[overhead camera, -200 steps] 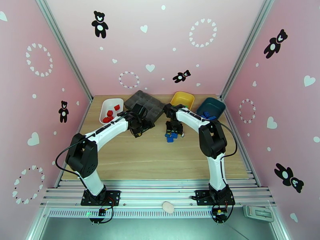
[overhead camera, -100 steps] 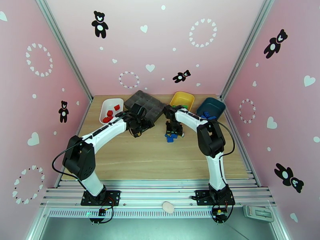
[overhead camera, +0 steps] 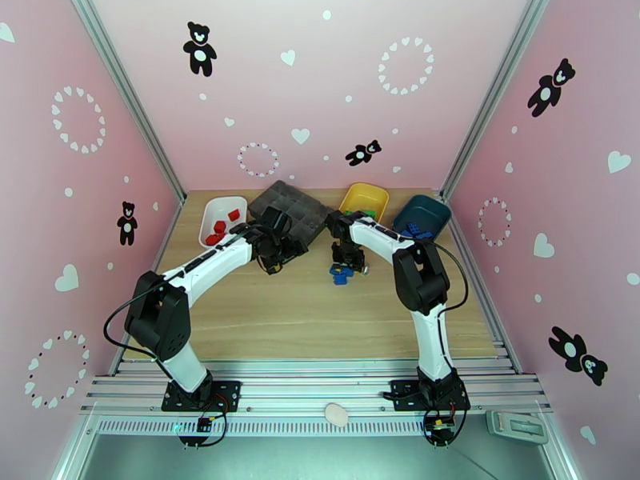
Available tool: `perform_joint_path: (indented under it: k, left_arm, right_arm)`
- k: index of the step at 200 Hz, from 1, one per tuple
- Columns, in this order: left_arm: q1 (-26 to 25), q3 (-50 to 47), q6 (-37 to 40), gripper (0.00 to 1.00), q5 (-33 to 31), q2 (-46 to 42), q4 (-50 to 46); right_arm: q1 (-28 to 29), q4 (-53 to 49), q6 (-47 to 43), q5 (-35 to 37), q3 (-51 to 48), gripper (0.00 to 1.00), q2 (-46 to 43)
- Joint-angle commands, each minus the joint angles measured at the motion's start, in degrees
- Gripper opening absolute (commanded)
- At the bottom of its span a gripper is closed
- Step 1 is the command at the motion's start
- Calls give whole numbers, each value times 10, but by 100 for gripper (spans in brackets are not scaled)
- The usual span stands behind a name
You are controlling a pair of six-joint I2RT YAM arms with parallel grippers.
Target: Sort the legos into containers by color
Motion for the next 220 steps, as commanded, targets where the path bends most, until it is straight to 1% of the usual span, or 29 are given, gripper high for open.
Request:
perform_joint_path:
  k: [1,16,57,106,147,186,200,220]
  left_arm:
    - [5,30,14,88,32,27,-4]
    - [5,54,17,88,54,54,-4]
    - [3,134,23,88,115,130,-4]
    - [-18,270,18,88,182,234,-19]
    - [-46,414,8,88,240,333,-45]
    - [-68,562,4,88,270,416,-87]
    - [-73,599,-4,88,279,439,-92]
    - [-81,628,-20,88,292,463,-85]
  right_arm:
    - [3,5,-1,0,-9,36,-14]
    - [3,5,-6,4,-13,34,-34]
    - [2,-6,-28,28,-13,34,-79]
    - [-27,-30,-59,67,17,34,-100]
    - [-85,-59,-117,146,64,34,-88]
    - [-154,-68,-182,232,110,34,-69]
    - [-178,-68,-198,260,129,35,-58]
    - [-211,-69,-213,273,160,36,-38]
